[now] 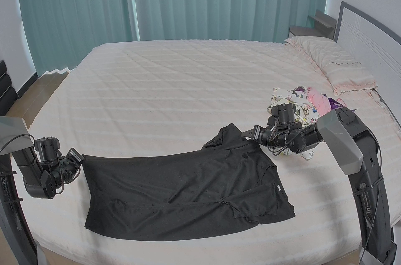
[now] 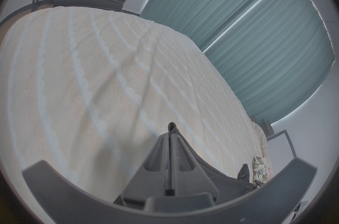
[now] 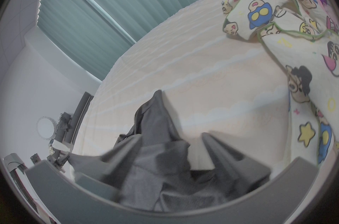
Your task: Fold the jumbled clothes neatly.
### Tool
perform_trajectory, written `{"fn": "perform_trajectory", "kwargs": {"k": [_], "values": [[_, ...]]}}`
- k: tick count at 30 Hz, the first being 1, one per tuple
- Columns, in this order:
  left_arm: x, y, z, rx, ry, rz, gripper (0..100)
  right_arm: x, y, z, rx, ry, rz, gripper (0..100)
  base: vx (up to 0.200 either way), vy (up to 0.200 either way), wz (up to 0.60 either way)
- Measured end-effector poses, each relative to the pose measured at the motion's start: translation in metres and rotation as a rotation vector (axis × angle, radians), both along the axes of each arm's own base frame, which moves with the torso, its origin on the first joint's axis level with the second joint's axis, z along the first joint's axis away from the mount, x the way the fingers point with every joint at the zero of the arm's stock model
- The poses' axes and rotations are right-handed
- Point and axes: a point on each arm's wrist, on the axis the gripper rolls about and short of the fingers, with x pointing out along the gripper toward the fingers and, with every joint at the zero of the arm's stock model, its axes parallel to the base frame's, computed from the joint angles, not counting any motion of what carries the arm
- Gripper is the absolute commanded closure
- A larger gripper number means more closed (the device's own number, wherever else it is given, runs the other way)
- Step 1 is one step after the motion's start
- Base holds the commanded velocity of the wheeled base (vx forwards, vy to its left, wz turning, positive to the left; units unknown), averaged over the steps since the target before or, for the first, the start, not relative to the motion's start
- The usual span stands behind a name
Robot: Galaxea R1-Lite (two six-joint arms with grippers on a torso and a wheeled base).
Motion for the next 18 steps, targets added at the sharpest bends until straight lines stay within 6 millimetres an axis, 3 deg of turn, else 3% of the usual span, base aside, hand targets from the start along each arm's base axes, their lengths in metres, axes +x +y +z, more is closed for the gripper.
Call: {"fn": "perform_trajectory", "kwargs": {"k": [10,18], "values": [[0.001,0.001,0.0,0.001,-0.005,0.003,100,0.007,-0.001,-0.006,-0.004,-0.015,-0.048,100,0.0,0.0,0.0],[0.0,0.003,0.004,0.01,-0.016,0.007,100,0.007,-0.005,0.015,0.04,-0.034,-0.087,100,0.0,0.0,0.0]]}}
